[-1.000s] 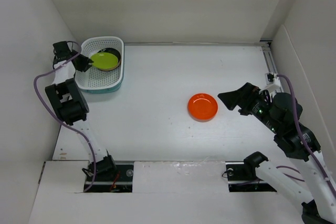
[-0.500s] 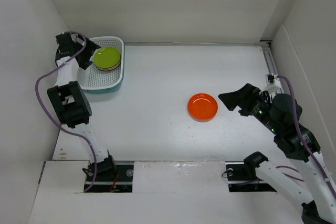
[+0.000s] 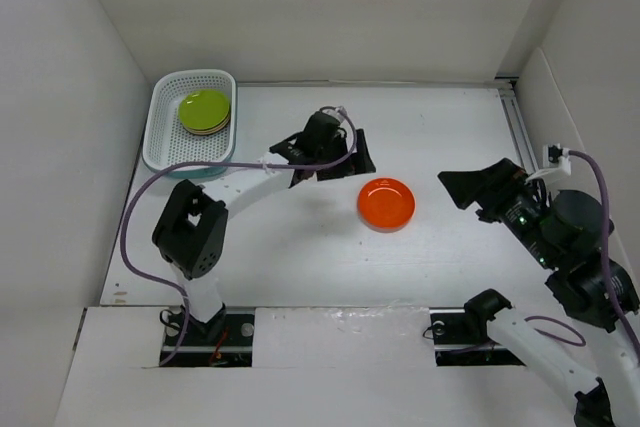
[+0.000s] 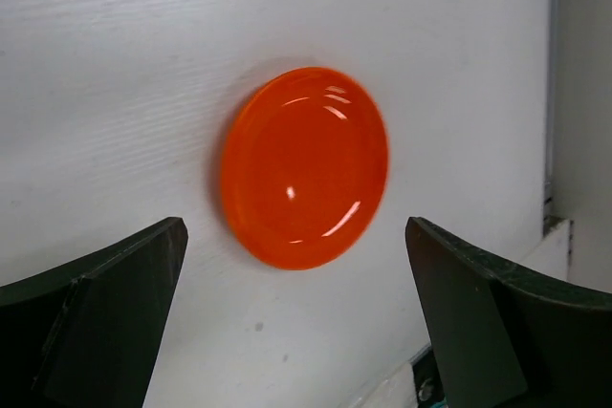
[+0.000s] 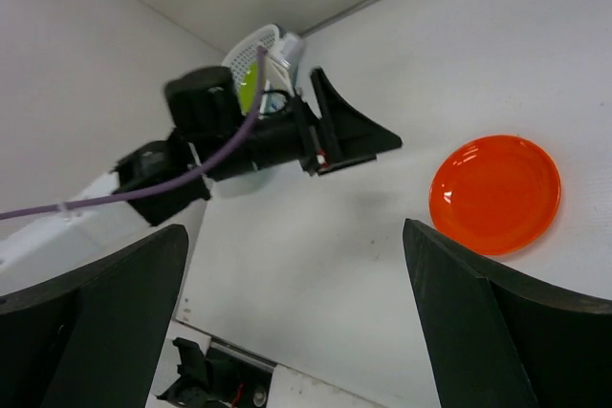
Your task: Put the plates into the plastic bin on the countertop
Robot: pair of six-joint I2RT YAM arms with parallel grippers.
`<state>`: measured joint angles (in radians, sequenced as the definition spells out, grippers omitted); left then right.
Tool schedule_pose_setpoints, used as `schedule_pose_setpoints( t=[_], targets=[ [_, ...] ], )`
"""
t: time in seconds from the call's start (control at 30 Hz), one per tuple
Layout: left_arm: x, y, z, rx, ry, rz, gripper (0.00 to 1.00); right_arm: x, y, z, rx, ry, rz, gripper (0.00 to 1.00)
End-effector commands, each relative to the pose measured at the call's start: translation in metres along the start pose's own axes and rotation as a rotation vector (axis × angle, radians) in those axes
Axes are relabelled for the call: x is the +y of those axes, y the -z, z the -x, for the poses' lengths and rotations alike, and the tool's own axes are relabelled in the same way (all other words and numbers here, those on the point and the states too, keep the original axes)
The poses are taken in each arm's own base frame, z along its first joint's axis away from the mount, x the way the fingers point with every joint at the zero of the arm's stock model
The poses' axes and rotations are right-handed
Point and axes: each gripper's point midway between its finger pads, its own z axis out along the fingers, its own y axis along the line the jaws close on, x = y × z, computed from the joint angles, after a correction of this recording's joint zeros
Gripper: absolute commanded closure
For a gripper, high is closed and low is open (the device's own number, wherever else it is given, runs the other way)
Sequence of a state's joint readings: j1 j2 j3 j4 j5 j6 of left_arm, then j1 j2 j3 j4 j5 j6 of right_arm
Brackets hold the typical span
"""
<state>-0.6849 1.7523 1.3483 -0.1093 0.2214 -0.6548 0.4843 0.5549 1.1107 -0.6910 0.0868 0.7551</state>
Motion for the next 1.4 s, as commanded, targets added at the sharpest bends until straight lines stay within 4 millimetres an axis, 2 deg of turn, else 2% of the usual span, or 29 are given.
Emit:
schedule_pose_setpoints(
  t=[0.0,0.13,0.37,0.5,0.57,0.7,0.8,0.87,0.9,0.93,0.97,1.07,1.1,1.13,1.17,1.2,1.27,1.3,1.33,1.37],
  targets=[
    [0.011,-0.008,0.009,-0.073,-0.003,0.014,0.01,0.009,0.023,0.021,-0.077,0.007,0.032,0.0],
    [0.034,-0.031,-0.016,-0.04,-0.003,0.043,0.01,0.007,0.029,0.02,-0.079,0.016,0.033,0.0],
    [0.052,-0.065,-0.059,0.092,0.024,-0.004,0.03,-0.004,0.02,0.005,-0.038,0.021,0.007,0.0],
    [0.063,-0.079,-0.077,0.142,0.042,-0.004,0.08,0.004,0.019,0.003,-0.026,0.029,0.052,0.0],
    [0.065,-0.082,-0.084,0.166,0.046,-0.016,0.23,0.006,0.017,-0.001,-0.013,0.03,0.069,0.0],
    [0.073,-0.091,-0.088,0.188,0.072,-0.037,0.62,0.005,0.016,-0.002,-0.013,0.03,0.069,0.0],
    [0.081,-0.092,-0.09,0.206,0.09,-0.043,0.7,0.004,0.013,-0.003,-0.005,0.031,0.062,0.0],
    [0.083,-0.091,-0.092,0.212,0.081,-0.039,0.93,0.006,0.01,-0.004,0.001,0.031,0.068,0.0],
    [0.085,-0.091,-0.09,0.21,0.067,-0.029,1.0,0.006,0.01,-0.004,0.001,0.031,0.068,0.0],
    [0.089,-0.091,-0.086,0.204,0.065,-0.011,1.0,0.006,0.01,-0.004,0.001,0.031,0.068,0.0],
    [0.085,-0.086,-0.079,0.193,0.049,-0.009,1.0,0.008,0.01,-0.002,-0.006,0.03,0.076,0.0],
    [0.077,-0.07,-0.033,0.113,0.063,-0.012,1.0,0.011,0.006,-0.004,0.005,0.022,0.092,0.0],
    [0.087,-0.062,-0.009,0.071,0.087,0.001,1.0,0.012,0.006,-0.005,0.012,0.022,0.099,0.0],
    [0.087,-0.054,0.019,0.02,0.109,0.006,1.0,0.012,0.005,-0.006,0.012,0.022,0.099,0.0],
    [0.097,-0.046,0.037,-0.013,0.142,0.028,1.0,0.012,0.005,-0.006,0.012,0.022,0.099,0.0],
    [0.112,-0.027,0.071,-0.09,0.2,0.04,1.0,0.011,0.0,-0.01,0.026,0.022,0.1,0.0],
    [0.127,-0.004,0.107,-0.171,0.247,0.05,1.0,0.013,0.0,-0.008,0.019,0.022,0.107,0.0],
    [0.14,0.018,0.137,-0.235,0.27,0.054,1.0,0.008,-0.005,-0.013,0.035,0.023,0.092,0.0],
    [0.153,0.025,0.145,-0.256,0.287,0.07,1.0,0.01,-0.005,-0.012,0.027,0.022,0.099,0.0],
    [0.157,0.037,0.167,-0.298,0.292,0.072,1.0,0.005,-0.013,-0.018,0.04,0.023,0.087,0.0]
  ],
)
